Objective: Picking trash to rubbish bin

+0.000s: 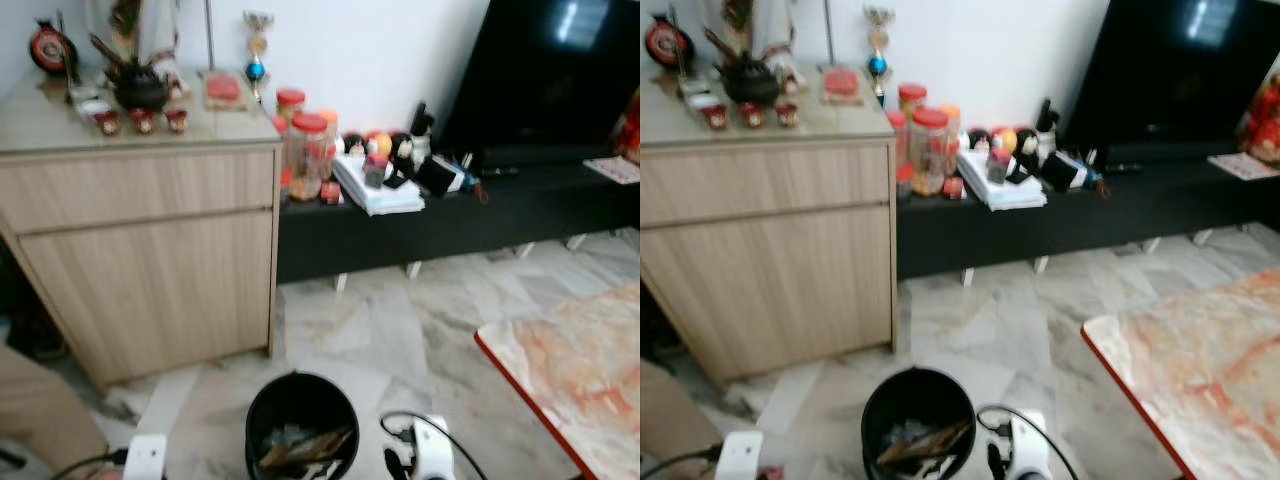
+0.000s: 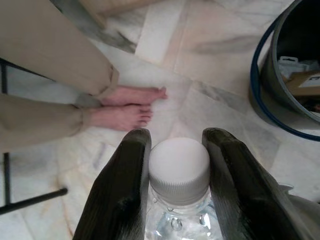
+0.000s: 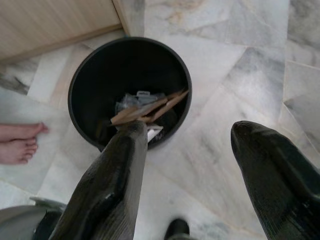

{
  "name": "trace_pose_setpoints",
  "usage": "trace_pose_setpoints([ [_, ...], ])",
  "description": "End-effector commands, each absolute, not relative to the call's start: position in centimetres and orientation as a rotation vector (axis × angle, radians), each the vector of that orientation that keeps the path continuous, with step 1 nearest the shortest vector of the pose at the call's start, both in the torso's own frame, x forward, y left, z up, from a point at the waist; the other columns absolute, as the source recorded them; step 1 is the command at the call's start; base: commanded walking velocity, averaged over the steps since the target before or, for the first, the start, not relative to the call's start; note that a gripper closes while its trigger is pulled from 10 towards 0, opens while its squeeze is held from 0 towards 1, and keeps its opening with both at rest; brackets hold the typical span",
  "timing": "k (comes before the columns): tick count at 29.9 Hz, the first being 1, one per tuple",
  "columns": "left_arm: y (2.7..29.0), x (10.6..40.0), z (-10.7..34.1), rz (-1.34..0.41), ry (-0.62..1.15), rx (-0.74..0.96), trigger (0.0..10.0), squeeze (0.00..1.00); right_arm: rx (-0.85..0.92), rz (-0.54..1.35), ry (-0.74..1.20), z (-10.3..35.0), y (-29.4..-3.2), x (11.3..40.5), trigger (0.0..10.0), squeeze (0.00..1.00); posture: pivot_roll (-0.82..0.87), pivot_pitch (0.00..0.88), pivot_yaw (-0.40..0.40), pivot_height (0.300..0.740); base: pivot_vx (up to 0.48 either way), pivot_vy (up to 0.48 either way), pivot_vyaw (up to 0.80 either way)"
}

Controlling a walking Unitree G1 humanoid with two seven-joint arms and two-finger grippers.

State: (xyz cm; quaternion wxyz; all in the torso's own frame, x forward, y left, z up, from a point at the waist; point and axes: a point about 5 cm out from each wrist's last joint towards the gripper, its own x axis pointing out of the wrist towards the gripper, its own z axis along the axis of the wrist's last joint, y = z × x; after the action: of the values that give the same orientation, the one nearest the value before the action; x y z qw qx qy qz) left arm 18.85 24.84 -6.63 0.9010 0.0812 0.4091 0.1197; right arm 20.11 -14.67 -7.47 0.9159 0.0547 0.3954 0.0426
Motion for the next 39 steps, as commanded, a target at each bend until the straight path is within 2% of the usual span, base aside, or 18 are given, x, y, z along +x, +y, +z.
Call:
trace_pose_setpoints([
  [1,23.8,19.2,-6.8,0.227,0.842,0.146,10.0,0.0,0.103,0.051,0.825,-7.7,-15.9,19.7,10.0,0.0,0.16,0.0,-0.085,0.74,0.322,0.0,0.0],
  [10,23.6,19.0,-6.9,0.231,0.845,0.138,10.0,0.0,0.074,0.051,0.834,-7.7,-16.3,19.5,10.0,0.0,0.15,0.0,-0.092,0.74,0.322,0.0,0.26],
  [28,23.7,19.2,-6.8,0.233,0.834,0.143,10.0,0.0,0.081,0.055,0.83,-7.6,-16.2,19.7,10.0,0.0,0.15,0.0,-0.094,0.74,0.321,0.0,0.0],
  [33,23.3,21.5,-5.4,0.184,0.743,0.194,10.0,0.0,0.079,0.085,0.791,-7.0,-16.1,20.8,10.0,0.0,0.15,0.0,-0.094,0.74,0.058,0.0,0.0],
  [39,21.4,25.5,-2.9,0.063,0.588,0.257,10.0,0.0,0.068,0.216,0.751,-6.0,-15.0,22.5,10.0,0.0,0.15,0.0,-0.094,0.74,0.0,0.0,0.0],
])
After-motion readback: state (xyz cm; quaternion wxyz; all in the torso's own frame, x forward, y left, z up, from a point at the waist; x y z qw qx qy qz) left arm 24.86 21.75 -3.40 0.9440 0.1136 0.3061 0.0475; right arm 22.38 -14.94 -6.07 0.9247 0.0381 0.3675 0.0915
